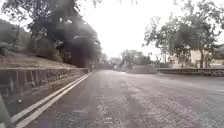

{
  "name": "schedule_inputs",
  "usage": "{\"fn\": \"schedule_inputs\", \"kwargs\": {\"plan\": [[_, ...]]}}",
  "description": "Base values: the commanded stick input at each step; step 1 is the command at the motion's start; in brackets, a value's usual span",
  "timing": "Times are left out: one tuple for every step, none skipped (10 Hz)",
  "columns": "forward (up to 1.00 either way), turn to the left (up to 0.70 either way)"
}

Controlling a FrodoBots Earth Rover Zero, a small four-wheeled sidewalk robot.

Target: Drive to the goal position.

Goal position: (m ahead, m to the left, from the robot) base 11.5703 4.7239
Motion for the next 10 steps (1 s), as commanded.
{"fn": "schedule_inputs", "kwargs": {"plan": [[0.70, 0.00], [0.70, 0.00], [0.70, 0.00], [0.70, 0.00], [0.70, 0.00], [0.70, 0.00], [0.70, 0.00], [0.70, 0.00], [0.70, 0.00], [0.70, 0.00]]}}
